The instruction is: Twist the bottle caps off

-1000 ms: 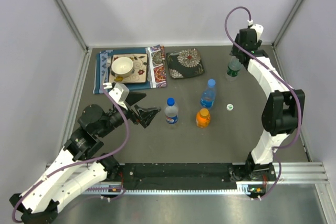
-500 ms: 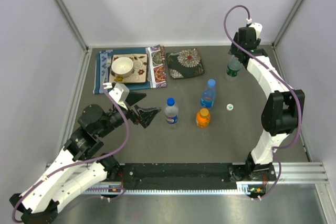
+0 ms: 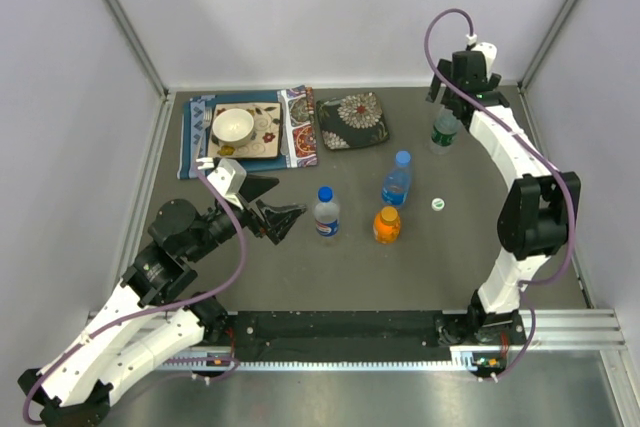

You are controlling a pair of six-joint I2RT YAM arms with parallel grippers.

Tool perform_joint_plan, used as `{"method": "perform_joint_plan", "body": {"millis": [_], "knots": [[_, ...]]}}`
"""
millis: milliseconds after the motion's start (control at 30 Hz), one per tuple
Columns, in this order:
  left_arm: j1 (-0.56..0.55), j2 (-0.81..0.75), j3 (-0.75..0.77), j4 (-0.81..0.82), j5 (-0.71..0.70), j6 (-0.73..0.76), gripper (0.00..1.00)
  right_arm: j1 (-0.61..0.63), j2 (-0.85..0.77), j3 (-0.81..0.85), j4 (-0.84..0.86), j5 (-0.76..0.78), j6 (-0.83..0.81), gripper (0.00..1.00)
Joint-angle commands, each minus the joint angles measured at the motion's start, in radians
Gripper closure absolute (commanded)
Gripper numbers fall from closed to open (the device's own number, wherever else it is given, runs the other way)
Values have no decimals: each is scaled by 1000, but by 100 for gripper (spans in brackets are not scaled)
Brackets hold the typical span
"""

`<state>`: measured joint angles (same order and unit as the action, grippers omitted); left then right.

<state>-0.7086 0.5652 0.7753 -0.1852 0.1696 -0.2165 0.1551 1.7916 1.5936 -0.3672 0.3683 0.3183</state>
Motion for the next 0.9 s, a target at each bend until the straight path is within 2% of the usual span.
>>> {"method": "perform_joint_plan", "body": {"millis": [0, 200, 300, 433, 467, 667, 867], "knots": [[-3, 1, -1, 30, 21, -6, 1, 12, -103, 66, -4, -8, 19, 1], [-5, 5, 27, 6, 11, 12, 1, 37, -213, 160, -88, 20, 51, 1], [-3, 4, 27, 10, -5, 19, 1, 72, -322, 157, -124, 18, 90, 1], [-5, 5, 12, 50, -31, 13, 2, 176, -461, 50, -118, -98, 87, 1], [-5, 7, 12, 62, -30, 9, 2, 235, -486, 20, -111, -114, 58, 1], [-5, 36, 33, 64, -21, -21, 1, 446, -584, -196, -121, -100, 7, 1], [-5, 56, 36, 49, -33, -37, 2, 472, -597, -331, -116, -6, 28, 2]]}}
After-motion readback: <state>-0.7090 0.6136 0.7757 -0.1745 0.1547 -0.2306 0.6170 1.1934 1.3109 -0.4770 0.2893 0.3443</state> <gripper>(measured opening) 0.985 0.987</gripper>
